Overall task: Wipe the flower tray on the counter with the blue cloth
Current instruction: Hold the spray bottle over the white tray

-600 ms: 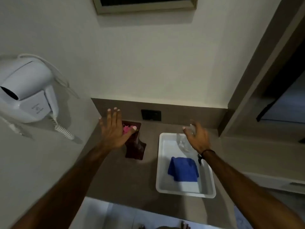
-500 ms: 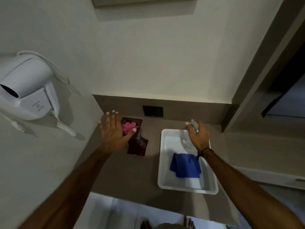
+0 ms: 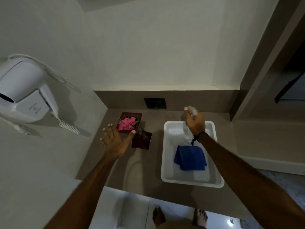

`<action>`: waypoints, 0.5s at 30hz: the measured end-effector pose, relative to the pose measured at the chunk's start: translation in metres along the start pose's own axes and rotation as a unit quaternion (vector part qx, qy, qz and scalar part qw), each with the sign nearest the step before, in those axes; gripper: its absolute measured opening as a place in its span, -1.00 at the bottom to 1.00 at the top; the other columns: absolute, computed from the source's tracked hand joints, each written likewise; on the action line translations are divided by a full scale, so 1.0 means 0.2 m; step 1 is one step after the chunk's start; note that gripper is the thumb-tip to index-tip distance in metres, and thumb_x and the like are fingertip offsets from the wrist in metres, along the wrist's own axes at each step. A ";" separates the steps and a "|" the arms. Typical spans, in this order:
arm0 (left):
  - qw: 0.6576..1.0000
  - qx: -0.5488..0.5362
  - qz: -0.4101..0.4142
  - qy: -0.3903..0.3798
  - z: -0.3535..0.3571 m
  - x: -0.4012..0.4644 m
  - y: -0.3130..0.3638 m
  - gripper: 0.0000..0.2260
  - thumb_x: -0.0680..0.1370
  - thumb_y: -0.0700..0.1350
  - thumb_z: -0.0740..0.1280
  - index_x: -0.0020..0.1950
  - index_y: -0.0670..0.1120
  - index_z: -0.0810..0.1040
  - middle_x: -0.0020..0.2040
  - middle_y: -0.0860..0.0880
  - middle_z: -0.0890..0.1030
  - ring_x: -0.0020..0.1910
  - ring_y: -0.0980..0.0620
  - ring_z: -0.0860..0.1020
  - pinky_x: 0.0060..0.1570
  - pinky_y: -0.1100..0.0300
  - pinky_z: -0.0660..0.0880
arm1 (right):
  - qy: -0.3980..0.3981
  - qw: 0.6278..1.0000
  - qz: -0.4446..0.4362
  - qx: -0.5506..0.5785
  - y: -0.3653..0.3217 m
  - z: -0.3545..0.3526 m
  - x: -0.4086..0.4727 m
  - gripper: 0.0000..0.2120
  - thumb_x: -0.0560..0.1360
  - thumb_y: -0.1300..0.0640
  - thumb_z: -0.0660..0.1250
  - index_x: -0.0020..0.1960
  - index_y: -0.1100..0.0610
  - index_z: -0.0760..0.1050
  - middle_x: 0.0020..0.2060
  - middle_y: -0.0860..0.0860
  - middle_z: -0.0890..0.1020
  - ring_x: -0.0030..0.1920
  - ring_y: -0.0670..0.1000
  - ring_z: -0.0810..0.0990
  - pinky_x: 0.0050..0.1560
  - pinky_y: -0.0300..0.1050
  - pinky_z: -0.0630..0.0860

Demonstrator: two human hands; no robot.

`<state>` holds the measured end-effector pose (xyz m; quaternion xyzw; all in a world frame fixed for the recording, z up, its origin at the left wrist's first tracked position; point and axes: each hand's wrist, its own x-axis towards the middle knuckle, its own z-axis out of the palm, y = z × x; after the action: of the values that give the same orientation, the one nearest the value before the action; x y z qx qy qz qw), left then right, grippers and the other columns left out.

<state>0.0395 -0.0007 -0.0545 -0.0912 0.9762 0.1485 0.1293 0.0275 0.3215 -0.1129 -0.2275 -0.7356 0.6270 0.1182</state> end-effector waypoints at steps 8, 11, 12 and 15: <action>0.999 0.040 -0.005 -0.001 0.00 0.04 0.00 0.17 0.28 0.66 -0.12 0.64 -0.12 -0.21 0.66 -0.13 -0.25 0.64 -0.18 -0.26 0.54 -0.25 -0.25 | -0.205 0.952 -0.059 -0.221 -0.07 0.31 -0.16 -0.59 0.50 -0.28 0.27 -0.07 0.07 0.57 -0.33 0.04 0.65 -0.37 -0.05 0.63 -0.27 -0.11 0.65; 0.999 0.052 -0.013 -0.004 0.00 0.08 -0.02 0.24 0.20 0.71 -0.18 0.64 -0.10 -0.20 0.67 -0.12 -0.25 0.64 -0.15 -0.27 0.54 -0.23 -0.24 | -0.190 0.948 -0.065 -0.245 -0.06 0.39 -0.21 -0.56 0.46 -0.28 0.32 -0.05 0.11 0.62 -0.24 0.06 0.68 -0.21 0.04 0.69 -0.11 -0.04 0.67; 0.998 0.055 -0.017 -0.003 0.00 0.08 -0.02 0.25 0.19 0.71 -0.19 0.64 -0.09 -0.20 0.67 -0.11 -0.25 0.64 -0.14 -0.27 0.55 -0.22 -0.24 | -0.176 0.952 -0.052 -0.244 -0.06 0.40 -0.22 -0.54 0.44 -0.27 0.34 -0.03 0.13 0.63 -0.20 0.08 0.70 -0.16 0.06 0.69 -0.07 -0.03 0.67; 0.998 0.056 -0.023 0.000 0.02 0.09 -0.03 0.25 0.18 0.72 -0.19 0.65 -0.08 -0.19 0.67 -0.10 -0.24 0.64 -0.14 -0.26 0.55 -0.22 -0.24 | -0.156 0.960 -0.028 -0.232 -0.06 0.44 -0.23 -0.51 0.43 -0.25 0.38 0.05 0.16 0.63 -0.11 0.10 0.71 -0.07 0.08 0.69 0.03 0.00 0.66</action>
<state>0.0240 -0.0080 -0.0642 -0.1066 0.9806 0.0902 0.1372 0.0254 0.2205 -0.1124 -0.1270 -0.8765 0.4629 -0.0364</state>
